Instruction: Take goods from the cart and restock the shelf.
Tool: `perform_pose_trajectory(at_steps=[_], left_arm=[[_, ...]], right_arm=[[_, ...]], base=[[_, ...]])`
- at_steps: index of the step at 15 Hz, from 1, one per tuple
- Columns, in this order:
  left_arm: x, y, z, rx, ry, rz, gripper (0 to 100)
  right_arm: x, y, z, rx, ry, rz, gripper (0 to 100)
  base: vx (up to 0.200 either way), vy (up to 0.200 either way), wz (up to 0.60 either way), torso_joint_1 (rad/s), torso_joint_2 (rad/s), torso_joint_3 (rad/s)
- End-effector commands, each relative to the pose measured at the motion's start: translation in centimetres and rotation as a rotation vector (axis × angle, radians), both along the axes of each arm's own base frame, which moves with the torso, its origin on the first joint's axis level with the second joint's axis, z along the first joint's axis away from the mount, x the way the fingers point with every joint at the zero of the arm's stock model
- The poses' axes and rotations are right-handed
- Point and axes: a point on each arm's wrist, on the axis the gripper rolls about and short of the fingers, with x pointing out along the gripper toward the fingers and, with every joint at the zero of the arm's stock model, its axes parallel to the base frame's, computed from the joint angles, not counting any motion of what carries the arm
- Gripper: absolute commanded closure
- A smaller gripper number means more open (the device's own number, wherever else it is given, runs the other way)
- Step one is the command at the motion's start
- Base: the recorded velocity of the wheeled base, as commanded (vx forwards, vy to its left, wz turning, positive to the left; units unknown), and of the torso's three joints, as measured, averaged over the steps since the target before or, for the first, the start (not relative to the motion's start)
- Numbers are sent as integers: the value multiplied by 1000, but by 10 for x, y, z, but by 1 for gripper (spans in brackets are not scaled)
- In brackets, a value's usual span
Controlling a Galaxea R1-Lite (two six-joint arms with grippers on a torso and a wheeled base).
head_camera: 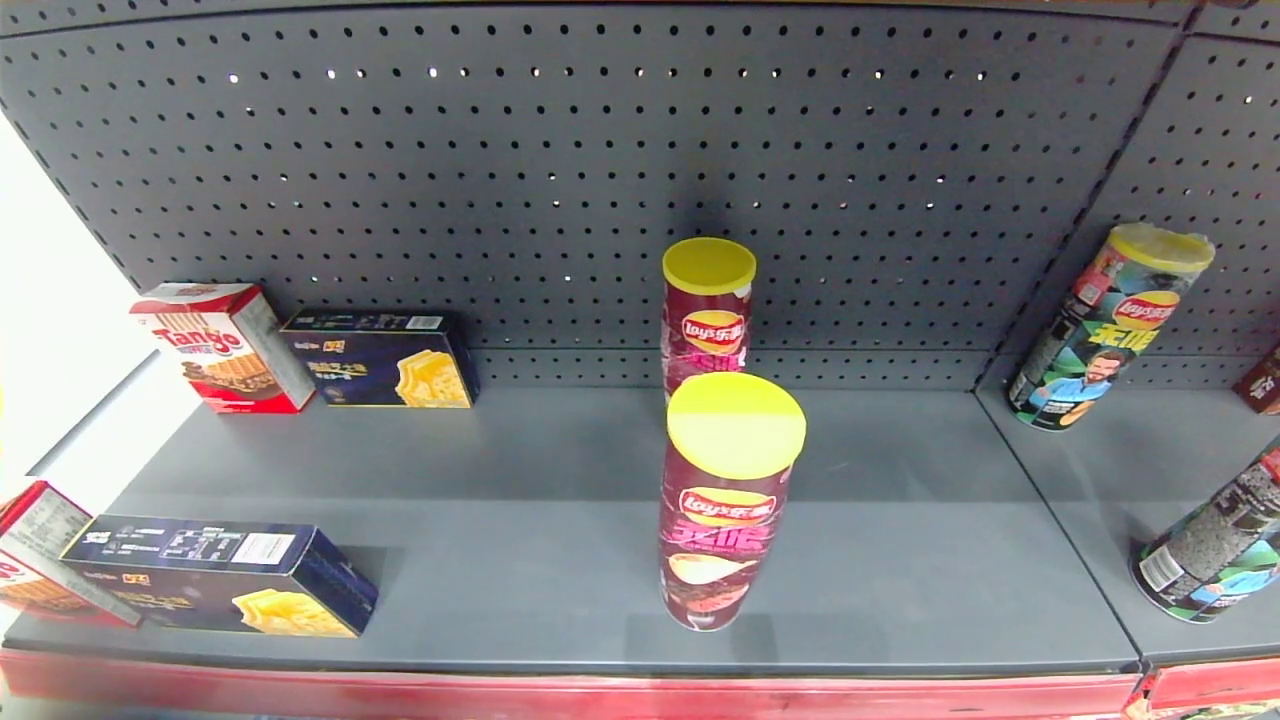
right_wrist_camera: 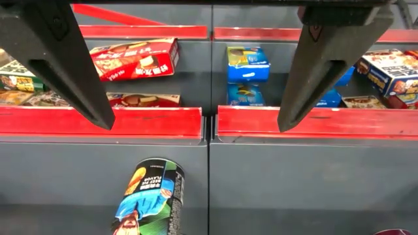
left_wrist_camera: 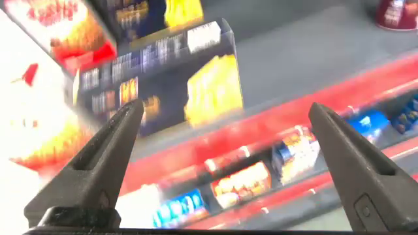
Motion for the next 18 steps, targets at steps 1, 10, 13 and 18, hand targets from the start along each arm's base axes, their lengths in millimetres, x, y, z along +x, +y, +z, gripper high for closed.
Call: perform_pose_trajectory(at_steps=[1, 10, 13, 18], left_arm=[[-9, -5, -33, -73, 17, 21, 0], [-17, -6, -46, -151, 28, 188, 0], [-17, -6, -46, -151, 27, 196, 0], [-17, -3, -45, -193, 14, 331, 0]], right_arm=[[0, 0, 0, -1, 2, 0, 0], [0, 0, 0, 1, 2, 0, 0], [0, 0, 0, -1, 2, 0, 0], [0, 0, 0, -1, 2, 0, 0]], base=[[0, 0, 0, 0, 0, 0], [0, 0, 0, 0, 0, 0], [0, 0, 0, 0, 0, 0], [0, 0, 0, 0, 0, 0]])
